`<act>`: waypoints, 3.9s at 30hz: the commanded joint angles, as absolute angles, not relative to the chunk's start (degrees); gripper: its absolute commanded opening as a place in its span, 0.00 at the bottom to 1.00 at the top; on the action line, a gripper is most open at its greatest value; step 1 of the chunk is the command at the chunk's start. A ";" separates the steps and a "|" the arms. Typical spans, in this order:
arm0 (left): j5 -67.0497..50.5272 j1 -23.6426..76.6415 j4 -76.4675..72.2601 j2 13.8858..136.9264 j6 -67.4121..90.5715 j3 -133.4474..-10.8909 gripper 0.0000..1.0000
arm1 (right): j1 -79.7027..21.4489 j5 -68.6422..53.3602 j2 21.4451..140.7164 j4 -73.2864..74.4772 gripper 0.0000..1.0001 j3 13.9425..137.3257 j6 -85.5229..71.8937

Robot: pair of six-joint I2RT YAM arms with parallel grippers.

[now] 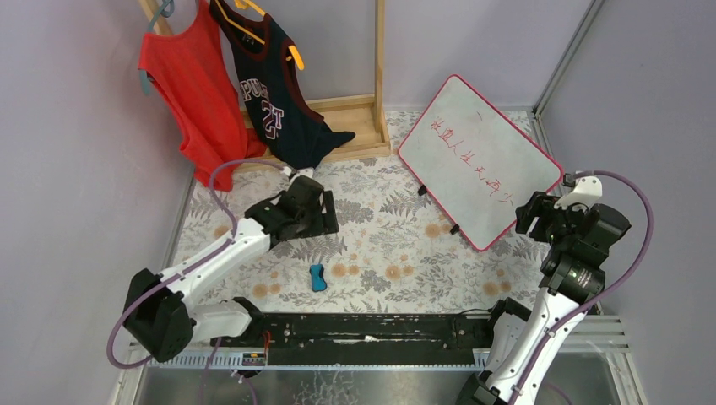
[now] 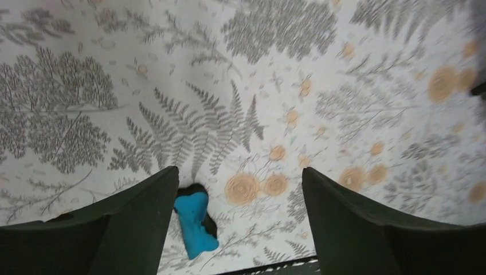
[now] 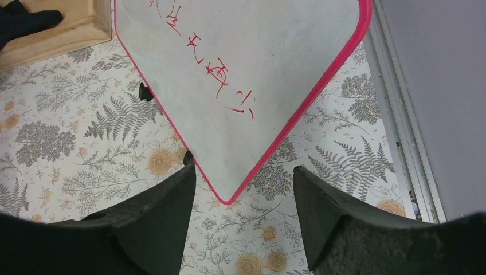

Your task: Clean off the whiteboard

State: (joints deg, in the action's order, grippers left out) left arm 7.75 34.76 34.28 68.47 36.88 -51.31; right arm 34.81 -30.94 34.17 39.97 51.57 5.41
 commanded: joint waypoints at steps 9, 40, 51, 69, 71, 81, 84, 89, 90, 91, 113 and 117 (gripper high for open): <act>9.87 47.27 52.32 61.78 59.84 -48.34 0.65 | 34.45 -30.94 33.48 37.71 0.71 52.62 4.36; 19.33 54.10 48.06 72.97 63.47 -43.05 0.64 | 34.45 -32.21 32.85 37.05 0.73 52.17 4.66; 18.68 53.90 45.10 76.00 61.18 -41.64 0.64 | 34.51 -32.22 32.96 37.09 0.72 52.15 4.69; 18.21 53.55 42.67 78.35 60.65 -39.49 0.50 | 34.52 -31.97 32.94 37.19 0.73 52.25 4.70; 18.15 53.49 42.55 78.23 60.58 -39.58 0.47 | 34.43 -31.99 32.87 37.18 0.73 52.26 4.71; 17.65 53.59 42.07 78.44 59.80 -39.87 0.37 | 34.45 -32.08 32.94 37.04 0.74 52.07 4.70; 17.04 53.55 41.51 78.67 59.44 -39.72 0.28 | 34.46 -32.08 32.91 36.93 0.74 52.01 4.72; 16.17 53.53 40.45 78.42 58.81 -39.61 0.03 | 34.45 -32.17 33.05 36.94 0.74 51.94 4.66; 15.87 53.57 40.21 78.31 58.54 -39.70 0.00 | 34.45 -32.17 33.12 36.92 0.74 51.97 4.66; 15.65 53.54 39.88 78.12 58.16 -39.87 0.00 | 34.48 -32.24 33.13 36.91 0.74 51.95 4.67; 20.86 53.54 20.66 74.96 17.44 -61.00 0.00 | 34.43 -34.94 48.73 47.94 0.74 68.65 13.17; 20.69 53.38 18.45 76.88 18.34 -60.90 0.00 | 34.45 -33.10 52.59 49.50 0.75 76.25 13.71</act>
